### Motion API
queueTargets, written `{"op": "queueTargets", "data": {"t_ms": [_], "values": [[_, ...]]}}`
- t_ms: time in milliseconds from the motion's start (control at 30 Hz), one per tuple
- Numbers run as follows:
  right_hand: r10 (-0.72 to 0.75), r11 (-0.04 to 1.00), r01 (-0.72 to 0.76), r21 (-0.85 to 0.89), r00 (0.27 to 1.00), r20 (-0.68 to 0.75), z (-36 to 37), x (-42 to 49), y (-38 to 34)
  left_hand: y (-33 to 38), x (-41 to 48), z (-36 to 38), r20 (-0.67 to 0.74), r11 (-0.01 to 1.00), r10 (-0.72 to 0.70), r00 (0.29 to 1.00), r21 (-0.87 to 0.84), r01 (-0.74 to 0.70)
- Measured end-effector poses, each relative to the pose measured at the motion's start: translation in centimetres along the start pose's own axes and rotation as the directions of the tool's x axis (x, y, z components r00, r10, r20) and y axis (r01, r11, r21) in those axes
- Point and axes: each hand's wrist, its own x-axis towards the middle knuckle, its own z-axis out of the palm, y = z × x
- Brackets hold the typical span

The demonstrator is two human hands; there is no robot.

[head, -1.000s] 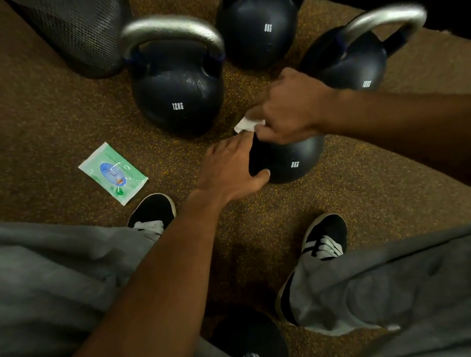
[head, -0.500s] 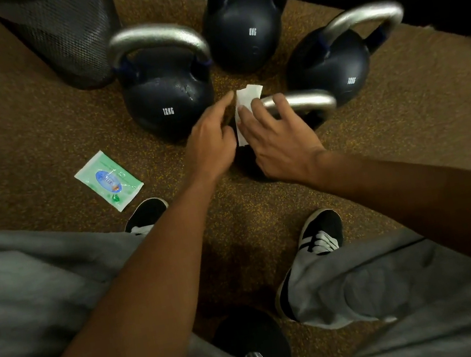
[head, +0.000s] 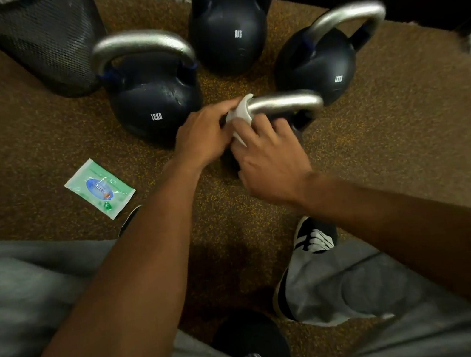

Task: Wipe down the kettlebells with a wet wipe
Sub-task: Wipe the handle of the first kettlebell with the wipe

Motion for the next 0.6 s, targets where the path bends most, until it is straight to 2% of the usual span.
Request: {"op": "queueTargets", "data": {"t_ms": [33, 67, 100, 133, 167, 200, 233, 267, 333, 467, 533, 600], "values": [[0.085, 0.974, -0.089, 0.208, 0.996, 0.031, 0.0, -0.6, -0.9, -0.3, 0.1, 0.0, 0.002, 1.0, -0.001, 1.0, 0.002, 0.001], [0.188, 0.862, -0.23, 0.451, 0.973, 0.137, -0.1, -0.9, -1.6, -0.4, 0.1, 0.0, 0.001, 1.0, -0.008, 1.0, 0.004, 0.008], [0.268, 0.621, -0.407, 0.67, 0.913, 0.306, -0.3, -0.9, -2.3, -0.5, 0.2, 0.1, -0.002, 1.0, -0.016, 1.0, 0.012, 0.016], [0.286, 0.273, -0.558, 0.783, 0.825, 0.488, -0.3, -0.6, -2.8, -0.5, 0.3, 0.2, -0.004, 0.999, -0.019, 1.0, 0.034, 0.019], [0.274, -0.088, -0.612, 0.786, 0.744, 0.61, -0.3, -0.2, -3.3, -0.4, 0.3, 0.3, -0.008, 0.998, -0.02, 1.0, 0.065, 0.02], [0.268, -0.376, -0.575, 0.726, 0.683, 0.68, -0.5, 0.4, -3.6, -0.2, 0.3, 0.3, -0.024, 0.995, -0.013, 1.0, 0.1, 0.015], [0.278, -0.577, -0.485, 0.656, 0.639, 0.717, -0.9, 1.0, -3.8, -0.1, 0.4, 0.2, -0.048, 0.991, 0.005, 0.999, 0.132, 0.002], [0.304, -0.697, -0.379, 0.609, 0.612, 0.73, -1.2, 1.6, -3.8, 0.1, 0.4, 0.2, -0.073, 0.987, 0.022, 0.997, 0.16, -0.01], [0.343, -0.778, -0.263, 0.571, 0.583, 0.736, -1.9, 2.8, -3.8, 0.3, 0.2, 0.1, -0.114, 0.98, 0.035, 0.993, 0.198, -0.012], [0.341, -0.807, -0.235, 0.542, 0.563, 0.753, -2.2, 4.3, -3.5, 0.0, -0.2, 0.1, -0.077, 0.98, 0.062, 0.995, 0.194, -0.046], [0.354, -0.829, -0.186, 0.527, 0.555, 0.753, -1.5, 4.7, -3.6, -0.5, -0.1, -0.2, -0.048, 0.994, 0.044, 0.998, 0.106, -0.039], [0.387, -0.846, -0.113, 0.521, 0.543, 0.746, -0.7, 5.0, -3.4, -1.1, 0.0, -0.8, -0.095, 0.992, -0.061, 0.994, -0.113, 0.05]]}}
